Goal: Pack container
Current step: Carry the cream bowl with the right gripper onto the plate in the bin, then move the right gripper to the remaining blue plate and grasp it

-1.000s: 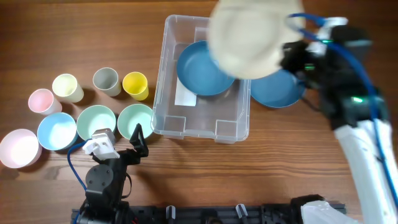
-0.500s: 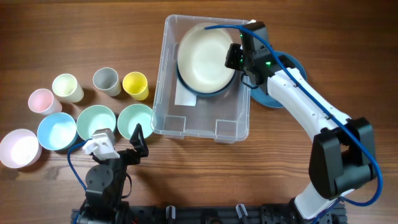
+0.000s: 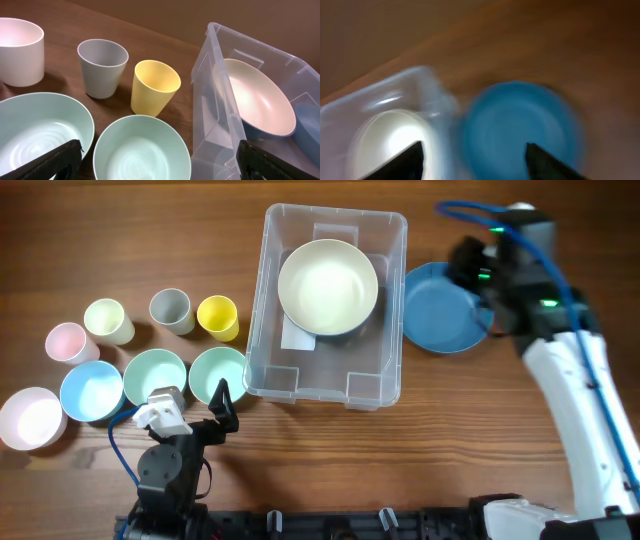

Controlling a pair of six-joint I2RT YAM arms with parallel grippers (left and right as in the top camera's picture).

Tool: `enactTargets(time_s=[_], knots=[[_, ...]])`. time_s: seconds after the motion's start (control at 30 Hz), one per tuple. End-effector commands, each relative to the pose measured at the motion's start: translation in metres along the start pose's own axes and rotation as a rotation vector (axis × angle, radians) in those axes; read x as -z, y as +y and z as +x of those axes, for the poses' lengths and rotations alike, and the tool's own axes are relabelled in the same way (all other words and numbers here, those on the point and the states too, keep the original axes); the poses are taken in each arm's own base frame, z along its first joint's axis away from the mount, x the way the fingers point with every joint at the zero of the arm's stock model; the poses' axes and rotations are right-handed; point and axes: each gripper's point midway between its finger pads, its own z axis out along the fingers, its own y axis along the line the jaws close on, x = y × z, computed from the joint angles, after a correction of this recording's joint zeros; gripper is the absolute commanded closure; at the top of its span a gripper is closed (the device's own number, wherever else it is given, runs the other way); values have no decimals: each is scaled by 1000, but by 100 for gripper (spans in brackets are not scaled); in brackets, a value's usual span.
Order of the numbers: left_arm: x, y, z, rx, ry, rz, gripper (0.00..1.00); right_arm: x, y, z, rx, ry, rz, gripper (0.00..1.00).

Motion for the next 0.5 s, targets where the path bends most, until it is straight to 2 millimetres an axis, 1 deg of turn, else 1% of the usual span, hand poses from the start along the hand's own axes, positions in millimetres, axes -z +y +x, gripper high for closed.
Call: enactTargets(time_s=[0.0, 0.03, 0.07, 0.1, 0.17, 0.23, 0.3, 0.4, 0.47], knots=[[0, 3, -1, 4, -9, -12, 0, -18, -78, 9, -107, 101, 218, 28], [0, 3, -1, 4, -10, -11, 0, -22, -94, 16, -128, 142, 260, 28], [0, 3, -1, 4, -9, -12, 0, -27, -104, 22, -141, 177, 282, 27], [0, 3, -1, 4, -10, -11, 0, -38, -111, 33, -145, 239, 277, 27], [0, 3, -1, 4, -9, -12, 0, -60, -108, 51, -121, 350, 204, 27], [0, 3, -1, 4, -9, -12, 0, -77, -100, 63, -100, 412, 146, 25], [0, 3, -1, 4, -9, -12, 0, -94, -93, 75, -94, 470, 93, 26], [0, 3, -1, 4, -10, -11, 0, -111, -99, 90, -110, 523, 110, 30], [0, 3, -1, 4, -9, -12, 0, -120, -104, 102, -131, 563, 131, 37]])
